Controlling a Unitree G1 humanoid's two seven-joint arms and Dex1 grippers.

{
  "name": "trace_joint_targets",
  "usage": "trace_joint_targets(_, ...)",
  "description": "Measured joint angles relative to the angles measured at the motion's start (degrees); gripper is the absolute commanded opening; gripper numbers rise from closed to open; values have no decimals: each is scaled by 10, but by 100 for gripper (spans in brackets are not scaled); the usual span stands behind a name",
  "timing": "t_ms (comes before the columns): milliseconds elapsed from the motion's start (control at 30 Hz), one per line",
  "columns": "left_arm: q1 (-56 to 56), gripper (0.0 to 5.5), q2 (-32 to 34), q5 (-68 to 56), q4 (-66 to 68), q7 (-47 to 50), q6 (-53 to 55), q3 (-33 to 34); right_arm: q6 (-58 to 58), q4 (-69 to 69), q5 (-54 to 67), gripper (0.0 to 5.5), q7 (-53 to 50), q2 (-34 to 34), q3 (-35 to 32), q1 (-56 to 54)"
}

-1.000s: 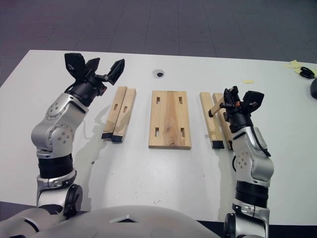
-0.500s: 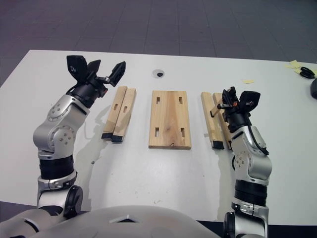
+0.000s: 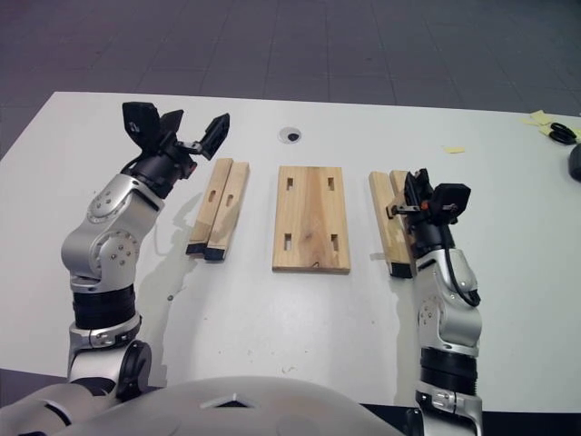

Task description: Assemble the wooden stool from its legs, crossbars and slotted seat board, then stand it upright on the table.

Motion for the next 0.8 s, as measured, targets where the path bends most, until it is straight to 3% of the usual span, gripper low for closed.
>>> trace_joint_targets(100,0,540,1,0,2,-4,-1,0,5,1,2,42,-3,4,-1,-6)
trace_joint_targets(800,0,540,0,5,23,-17,-12,-1,141,-62,34,376,-39,-40,-13,-216)
